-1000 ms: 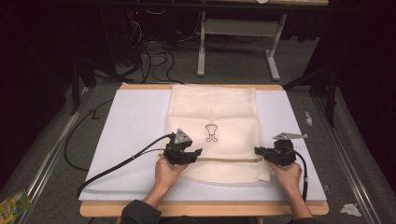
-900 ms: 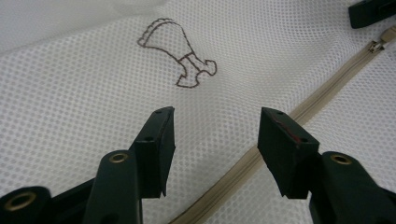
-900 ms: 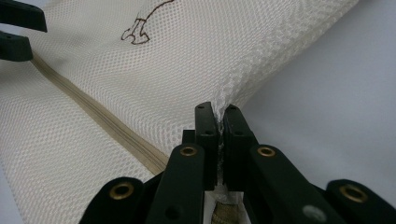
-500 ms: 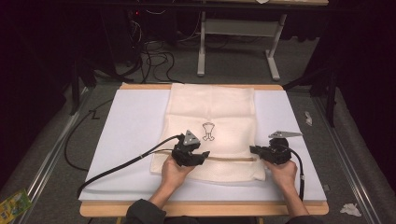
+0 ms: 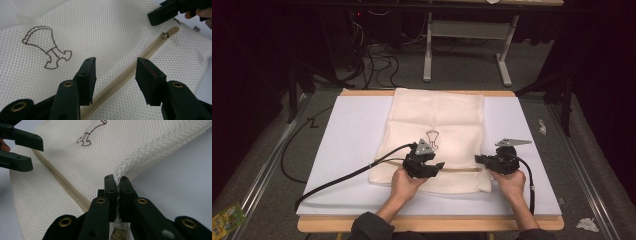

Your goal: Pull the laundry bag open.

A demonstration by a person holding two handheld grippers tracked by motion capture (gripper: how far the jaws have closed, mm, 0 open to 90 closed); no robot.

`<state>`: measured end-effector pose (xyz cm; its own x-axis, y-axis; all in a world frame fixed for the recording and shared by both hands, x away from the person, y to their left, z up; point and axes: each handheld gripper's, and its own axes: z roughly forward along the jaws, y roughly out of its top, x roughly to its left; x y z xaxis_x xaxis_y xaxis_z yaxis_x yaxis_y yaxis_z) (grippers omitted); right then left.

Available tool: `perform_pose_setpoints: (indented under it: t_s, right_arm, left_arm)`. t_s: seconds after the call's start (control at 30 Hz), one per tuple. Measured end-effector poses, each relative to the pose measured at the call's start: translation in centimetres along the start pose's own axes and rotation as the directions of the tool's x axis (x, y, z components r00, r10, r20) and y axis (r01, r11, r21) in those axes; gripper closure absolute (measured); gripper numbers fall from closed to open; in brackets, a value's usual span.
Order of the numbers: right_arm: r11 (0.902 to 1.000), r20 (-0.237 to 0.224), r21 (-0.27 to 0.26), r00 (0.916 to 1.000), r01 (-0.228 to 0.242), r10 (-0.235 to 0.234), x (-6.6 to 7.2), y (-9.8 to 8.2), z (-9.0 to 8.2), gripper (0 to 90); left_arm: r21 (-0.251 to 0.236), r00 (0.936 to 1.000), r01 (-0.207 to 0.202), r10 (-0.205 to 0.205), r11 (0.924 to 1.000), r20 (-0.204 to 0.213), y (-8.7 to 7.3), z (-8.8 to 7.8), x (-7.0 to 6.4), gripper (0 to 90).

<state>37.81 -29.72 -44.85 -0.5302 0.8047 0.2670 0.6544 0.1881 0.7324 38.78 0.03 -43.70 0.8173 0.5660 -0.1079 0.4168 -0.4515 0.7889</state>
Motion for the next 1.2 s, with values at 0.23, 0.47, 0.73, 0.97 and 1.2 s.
perform_pose_setpoints:
  t_s: [0.23, 0.47, 0.73, 0.97, 1.2]
  right_arm:
    - [1.0000, -0.014, 0.000, 0.9999, 0.001, -0.001, 0.3, 0.1, 0.4, 88.3]
    - [1.0000, -0.020, 0.000, 0.9998, 0.002, -0.002, 0.6, 0.3, 0.7, 88.3]
    - [1.0000, -0.026, -0.006, 0.9996, 0.007, -0.008, 0.7, 0.4, 0.8, 88.3]
    - [1.0000, -0.027, -0.004, 0.9996, 0.009, -0.009, 1.0, 0.5, 1.0, 88.3]
    - [0.9999, -0.029, -0.007, 0.9995, 0.010, -0.010, 1.0, 0.6, 1.0, 88.3]
  left_arm:
    - [0.014, 0.9996, -0.027, 0.027, 0.9995, 0.013, 0.5, 0.8, -0.9, 51.7]
    - [0.017, 0.9984, -0.046, 0.045, 0.9988, 0.033, 1.1, 1.5, -1.8, 52.4]
    - [0.034, 0.9969, -0.055, 0.053, 0.9979, 0.058, 1.4, 2.2, -1.7, 55.6]
    - [0.028, 0.9952, -0.047, 0.044, 0.9985, 0.087, 2.2, 2.8, -2.5, 56.1]
    - [0.031, 0.9953, -0.023, 0.020, 0.9993, 0.095, 2.2, 3.1, -2.4, 57.0]
